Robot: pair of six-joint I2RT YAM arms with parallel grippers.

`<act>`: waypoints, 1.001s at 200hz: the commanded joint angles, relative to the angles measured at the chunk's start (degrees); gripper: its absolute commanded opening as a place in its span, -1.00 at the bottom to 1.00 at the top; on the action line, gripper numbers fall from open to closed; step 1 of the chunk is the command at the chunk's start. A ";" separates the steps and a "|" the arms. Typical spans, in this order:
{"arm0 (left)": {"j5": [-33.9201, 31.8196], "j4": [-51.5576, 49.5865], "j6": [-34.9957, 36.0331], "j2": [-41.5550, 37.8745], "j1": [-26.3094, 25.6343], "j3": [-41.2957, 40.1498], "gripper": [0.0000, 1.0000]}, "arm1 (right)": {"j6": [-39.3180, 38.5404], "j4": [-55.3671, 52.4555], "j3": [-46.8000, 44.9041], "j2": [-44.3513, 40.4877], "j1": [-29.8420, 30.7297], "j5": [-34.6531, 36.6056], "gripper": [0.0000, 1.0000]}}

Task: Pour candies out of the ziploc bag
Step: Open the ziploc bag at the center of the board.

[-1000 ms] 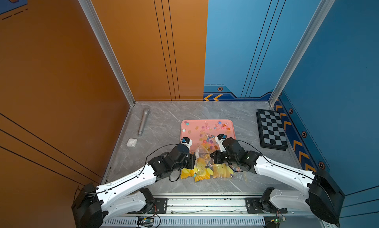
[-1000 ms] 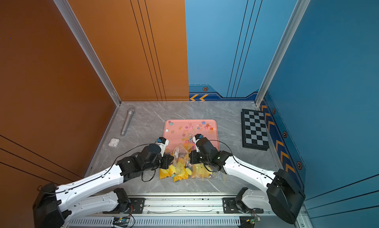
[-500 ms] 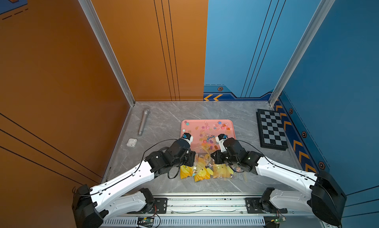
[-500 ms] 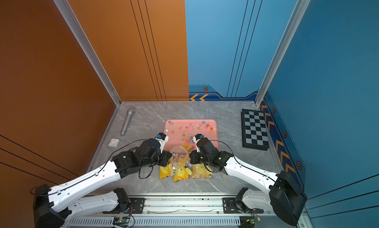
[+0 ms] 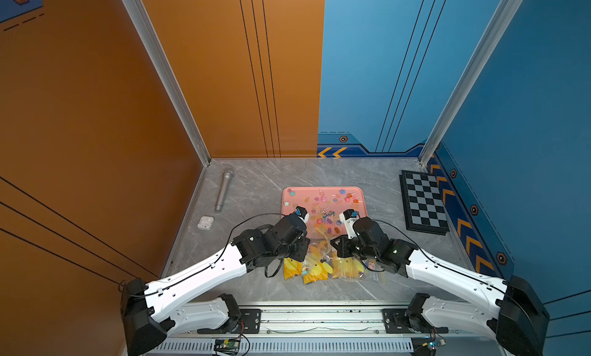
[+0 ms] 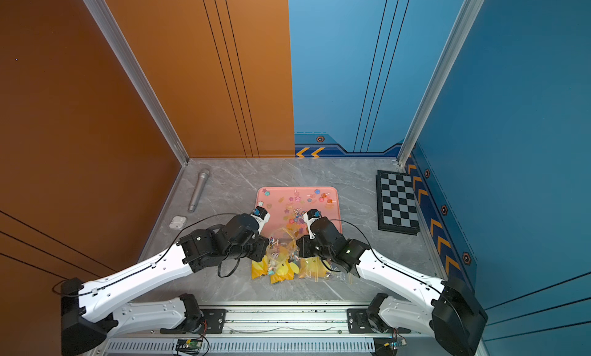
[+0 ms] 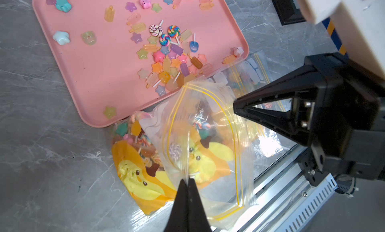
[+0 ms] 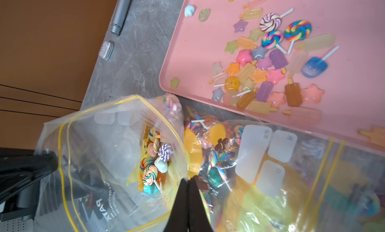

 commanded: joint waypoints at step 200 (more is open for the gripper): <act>14.98 9.77 -10.78 -16.71 19.95 -20.68 0.23 | -0.96 -11.55 7.62 -7.89 -3.67 -3.09 0.13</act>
